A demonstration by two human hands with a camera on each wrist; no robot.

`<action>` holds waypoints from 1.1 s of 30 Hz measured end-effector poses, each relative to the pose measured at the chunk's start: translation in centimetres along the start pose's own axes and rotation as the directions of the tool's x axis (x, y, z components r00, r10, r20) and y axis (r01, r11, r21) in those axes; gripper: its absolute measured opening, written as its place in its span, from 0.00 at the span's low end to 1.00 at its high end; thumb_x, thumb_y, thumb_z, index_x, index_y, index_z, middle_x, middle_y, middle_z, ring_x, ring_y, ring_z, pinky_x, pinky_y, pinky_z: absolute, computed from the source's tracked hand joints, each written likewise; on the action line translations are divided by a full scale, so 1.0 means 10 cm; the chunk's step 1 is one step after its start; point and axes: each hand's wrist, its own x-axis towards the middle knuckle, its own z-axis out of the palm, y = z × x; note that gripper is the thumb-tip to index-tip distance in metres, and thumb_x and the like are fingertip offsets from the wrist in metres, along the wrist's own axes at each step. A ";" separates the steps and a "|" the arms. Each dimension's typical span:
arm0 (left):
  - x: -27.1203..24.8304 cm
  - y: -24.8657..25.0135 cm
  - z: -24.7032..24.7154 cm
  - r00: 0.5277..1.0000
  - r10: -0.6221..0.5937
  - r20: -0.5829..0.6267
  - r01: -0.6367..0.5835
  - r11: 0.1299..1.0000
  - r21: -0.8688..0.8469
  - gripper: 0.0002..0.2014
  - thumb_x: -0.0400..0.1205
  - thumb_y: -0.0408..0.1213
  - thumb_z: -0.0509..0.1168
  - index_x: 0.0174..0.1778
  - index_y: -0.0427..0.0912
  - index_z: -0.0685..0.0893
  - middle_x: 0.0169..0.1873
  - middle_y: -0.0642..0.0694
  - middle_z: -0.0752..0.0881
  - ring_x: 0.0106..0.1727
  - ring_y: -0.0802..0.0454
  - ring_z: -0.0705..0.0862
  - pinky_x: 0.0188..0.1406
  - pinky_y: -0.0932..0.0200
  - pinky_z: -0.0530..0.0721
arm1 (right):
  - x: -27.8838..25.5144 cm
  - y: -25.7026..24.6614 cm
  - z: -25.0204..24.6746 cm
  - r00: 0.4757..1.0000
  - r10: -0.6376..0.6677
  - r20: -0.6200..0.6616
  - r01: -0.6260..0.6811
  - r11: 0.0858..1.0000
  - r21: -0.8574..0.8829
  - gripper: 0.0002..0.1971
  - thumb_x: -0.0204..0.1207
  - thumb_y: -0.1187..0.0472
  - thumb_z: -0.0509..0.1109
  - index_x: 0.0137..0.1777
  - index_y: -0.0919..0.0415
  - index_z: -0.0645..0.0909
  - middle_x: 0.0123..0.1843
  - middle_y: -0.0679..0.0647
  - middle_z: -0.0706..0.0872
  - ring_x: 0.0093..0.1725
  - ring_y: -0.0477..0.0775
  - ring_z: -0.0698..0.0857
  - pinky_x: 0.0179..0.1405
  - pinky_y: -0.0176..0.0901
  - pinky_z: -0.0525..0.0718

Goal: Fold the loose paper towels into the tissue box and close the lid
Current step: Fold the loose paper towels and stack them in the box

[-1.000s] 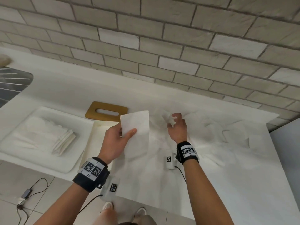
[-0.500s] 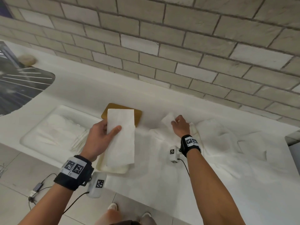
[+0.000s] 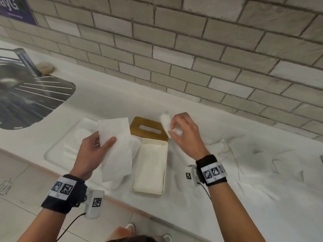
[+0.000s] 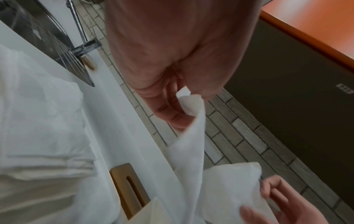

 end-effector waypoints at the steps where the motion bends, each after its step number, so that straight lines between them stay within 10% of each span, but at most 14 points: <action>1: 0.02 -0.02 -0.07 1.000 0.004 0.000 -0.004 1.000 -0.004 0.10 0.85 0.42 0.77 0.60 0.46 0.91 0.51 0.55 0.95 0.52 0.55 0.94 0.45 0.58 0.89 | -0.09 -0.10 0.11 0.998 -0.021 0.065 0.022 1.000 -0.004 0.14 0.79 0.73 0.77 0.54 0.55 0.79 0.57 0.49 0.79 0.55 0.44 0.82 0.58 0.34 0.80; 10: 0.14 -0.27 -0.35 0.996 -0.036 0.081 0.039 0.999 -0.036 0.07 0.85 0.41 0.76 0.58 0.47 0.92 0.51 0.54 0.96 0.50 0.55 0.94 0.48 0.54 0.89 | -0.96 -0.27 1.15 0.897 0.221 0.382 -0.049 0.910 -0.412 0.33 0.76 0.76 0.68 0.77 0.46 0.72 0.55 0.51 0.86 0.55 0.57 0.80 0.49 0.51 0.82; 22: 0.16 -0.19 -0.11 0.958 -0.002 0.286 0.009 1.000 -0.023 0.11 0.86 0.44 0.75 0.61 0.45 0.92 0.51 0.53 0.96 0.51 0.55 0.95 0.47 0.56 0.90 | -1.14 -0.60 1.42 0.873 0.422 0.246 -0.199 0.767 -0.609 0.19 0.61 0.72 0.87 0.49 0.55 0.90 0.45 0.51 0.86 0.38 0.54 0.86 0.33 0.46 0.87; 28: 0.18 -0.11 0.06 0.936 0.010 0.353 -0.006 1.000 -0.013 0.13 0.86 0.46 0.76 0.64 0.45 0.91 0.54 0.54 0.96 0.52 0.55 0.95 0.46 0.60 0.91 | -1.18 -0.64 1.31 0.820 0.488 0.298 -0.291 0.805 -0.517 0.24 0.78 0.72 0.73 0.71 0.52 0.85 0.62 0.50 0.83 0.58 0.57 0.85 0.56 0.48 0.86; 33: 0.17 -0.04 0.20 0.908 -0.003 0.418 0.005 1.000 -0.002 0.16 0.85 0.47 0.76 0.67 0.46 0.91 0.56 0.55 0.95 0.54 0.54 0.95 0.53 0.51 0.94 | -1.23 -0.66 1.05 0.772 0.488 0.406 -0.411 0.872 -0.266 0.15 0.83 0.65 0.72 0.64 0.47 0.89 0.50 0.41 0.83 0.52 0.45 0.83 0.58 0.45 0.87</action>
